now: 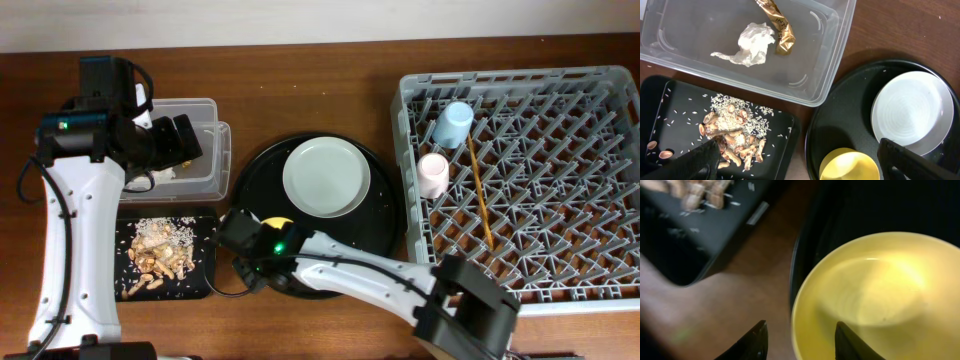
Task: Sort waste into correct bins and load items into the dishwasher rack
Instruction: 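Grasp the yellow bowl rim with the right gripper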
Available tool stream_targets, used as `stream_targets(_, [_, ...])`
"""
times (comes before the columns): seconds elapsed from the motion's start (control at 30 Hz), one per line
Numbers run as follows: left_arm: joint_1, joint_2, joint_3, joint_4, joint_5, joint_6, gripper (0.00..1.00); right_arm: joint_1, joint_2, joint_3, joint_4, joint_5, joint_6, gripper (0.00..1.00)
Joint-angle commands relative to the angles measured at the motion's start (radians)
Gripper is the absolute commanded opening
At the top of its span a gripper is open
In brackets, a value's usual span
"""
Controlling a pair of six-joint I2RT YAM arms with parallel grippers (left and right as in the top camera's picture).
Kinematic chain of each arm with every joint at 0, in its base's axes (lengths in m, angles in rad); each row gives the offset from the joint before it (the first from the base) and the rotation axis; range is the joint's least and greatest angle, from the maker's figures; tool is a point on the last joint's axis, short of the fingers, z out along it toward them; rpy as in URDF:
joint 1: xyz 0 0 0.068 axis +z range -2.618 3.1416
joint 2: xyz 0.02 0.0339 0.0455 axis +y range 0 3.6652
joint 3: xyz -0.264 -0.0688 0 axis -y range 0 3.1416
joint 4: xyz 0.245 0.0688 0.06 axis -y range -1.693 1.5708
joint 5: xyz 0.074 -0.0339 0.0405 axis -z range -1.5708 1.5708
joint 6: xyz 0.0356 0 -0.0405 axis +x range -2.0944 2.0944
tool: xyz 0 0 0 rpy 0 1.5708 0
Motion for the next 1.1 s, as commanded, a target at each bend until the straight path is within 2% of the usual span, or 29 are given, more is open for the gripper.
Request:
stream_targets(0.0, [-0.002,-0.008,-0.001,-0.001,-0.007,0.0,1.0,0.004,0.037,-0.007,0.009,0.092,0.005,0.41])
stream_targets(0.13, [-0.002,-0.008,-0.001,-0.001,-0.007,0.0,1.0,0.005,0.04,-0.007,0.009,0.092,0.005,0.15])
stream_targets(0.27, [-0.002,-0.008,-0.001,-0.001,-0.007,0.0,1.0,0.005,0.04,-0.007,0.009,0.092,0.005,0.05])
stream_targets(0.47, [-0.002,-0.008,-0.001,-0.001,-0.007,0.0,1.0,0.005,0.04,-0.007,0.008,0.092,0.005,0.05])
stream_targets(0.53, [-0.002,-0.008,-0.001,-0.001,-0.007,0.0,1.0,0.005,0.04,-0.007,0.002,0.092,0.005,0.09])
stream_targets(1.0, [-0.002,-0.008,-0.001,-0.001,-0.007,0.0,1.0,0.005,0.04,-0.007,-0.025,0.092,0.005,0.12])
stream_targets(1.07, [-0.002,-0.008,-0.001,-0.001,-0.007,0.0,1.0,0.005,0.04,-0.008,-0.04,0.092,0.005,0.16])
